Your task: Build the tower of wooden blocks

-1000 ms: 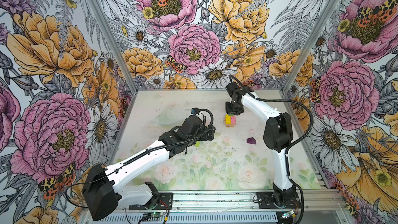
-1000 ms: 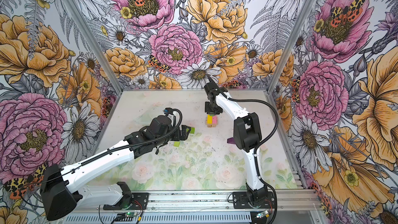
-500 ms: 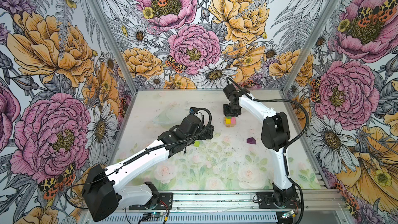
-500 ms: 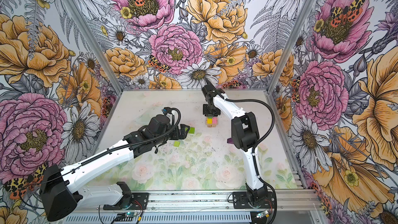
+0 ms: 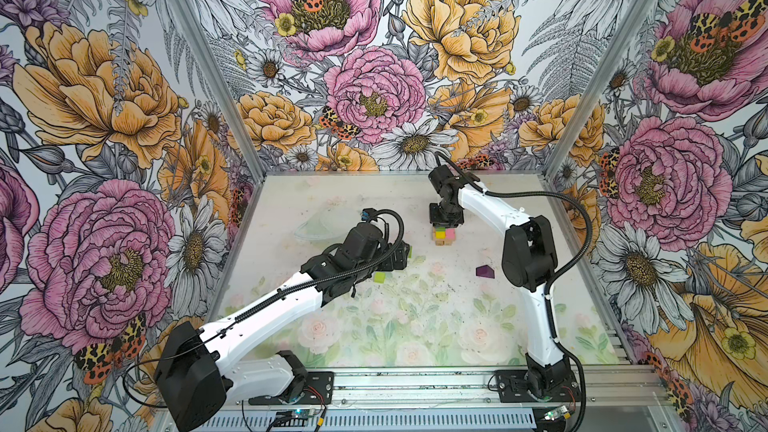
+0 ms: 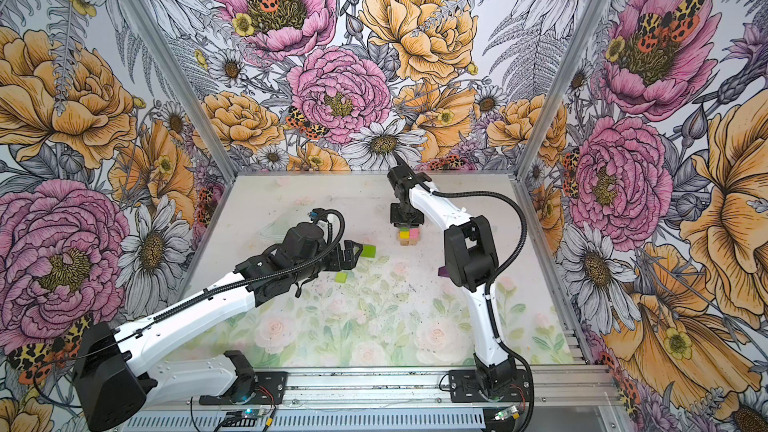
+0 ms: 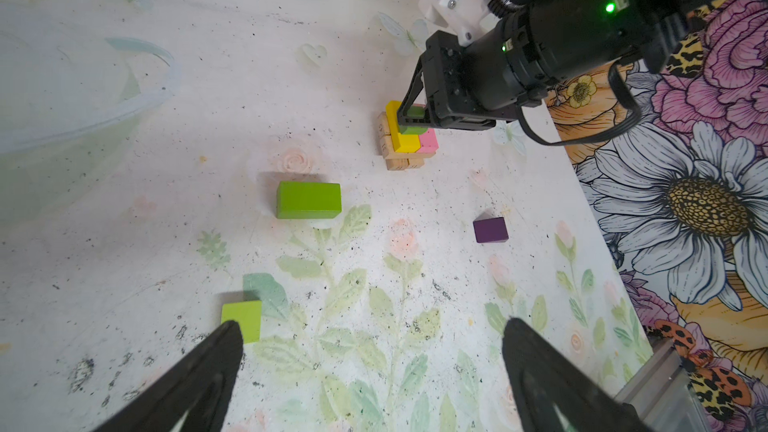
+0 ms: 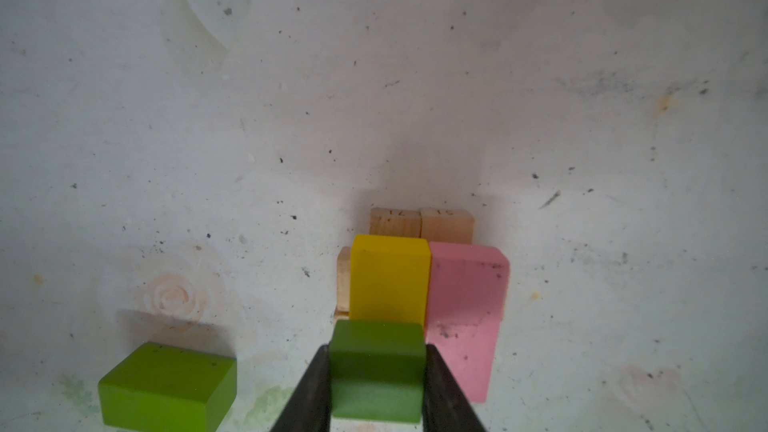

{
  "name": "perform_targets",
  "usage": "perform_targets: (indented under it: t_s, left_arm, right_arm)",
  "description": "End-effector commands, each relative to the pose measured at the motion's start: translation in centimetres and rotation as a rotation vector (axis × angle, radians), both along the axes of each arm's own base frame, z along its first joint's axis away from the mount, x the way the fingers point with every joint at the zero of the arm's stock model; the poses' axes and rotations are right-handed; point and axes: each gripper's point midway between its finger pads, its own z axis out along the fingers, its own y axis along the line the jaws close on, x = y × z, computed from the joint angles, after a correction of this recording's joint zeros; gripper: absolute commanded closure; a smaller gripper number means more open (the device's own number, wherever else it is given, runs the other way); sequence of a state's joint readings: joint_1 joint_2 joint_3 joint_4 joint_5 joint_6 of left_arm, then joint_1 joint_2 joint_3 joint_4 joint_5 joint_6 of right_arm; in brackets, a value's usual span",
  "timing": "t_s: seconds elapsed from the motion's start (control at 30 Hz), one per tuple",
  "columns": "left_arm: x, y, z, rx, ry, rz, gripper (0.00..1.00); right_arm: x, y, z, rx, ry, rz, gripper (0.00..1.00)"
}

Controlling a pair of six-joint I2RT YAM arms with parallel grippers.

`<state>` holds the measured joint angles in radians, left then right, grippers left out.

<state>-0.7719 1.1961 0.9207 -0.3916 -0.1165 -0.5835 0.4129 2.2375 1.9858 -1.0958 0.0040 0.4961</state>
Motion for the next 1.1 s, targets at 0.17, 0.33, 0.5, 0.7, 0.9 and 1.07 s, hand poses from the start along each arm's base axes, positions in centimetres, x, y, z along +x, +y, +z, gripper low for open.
perform_targets:
  t_s: [0.17,0.33,0.5,0.7,0.9,1.07]
  left_arm:
    - [-0.1,0.7,1.1,-0.032,-0.035,-0.003,0.01]
    - [-0.2,1.0,1.3,-0.036,-0.042,0.003,0.01]
    - [-0.3,1.3,1.4,-0.041,-0.045,0.009,0.01]
    - [-0.3,1.4,1.4,-0.040,-0.045,0.009,0.01]
    - [-0.2,1.5,1.1,-0.039,-0.038,0.016,0.01]
    - [-0.1,1.4,1.3,-0.042,-0.041,0.013,0.01]
  right_arm:
    - [-0.2,-0.2,-1.0,-0.012,0.024,-0.012,0.65]
    - [-0.3,-0.2,-1.1,-0.015,0.026,-0.010,0.64]
    - [-0.2,-0.4,-1.3,-0.022,0.030,-0.014,0.64]
    - [0.0,-0.5,-1.5,-0.023,0.031,-0.017,0.64]
    - [0.1,-0.7,-1.5,-0.027,0.030,-0.018,0.63]
    - [0.2,-0.8,-1.6,-0.027,0.032,-0.020,0.60]
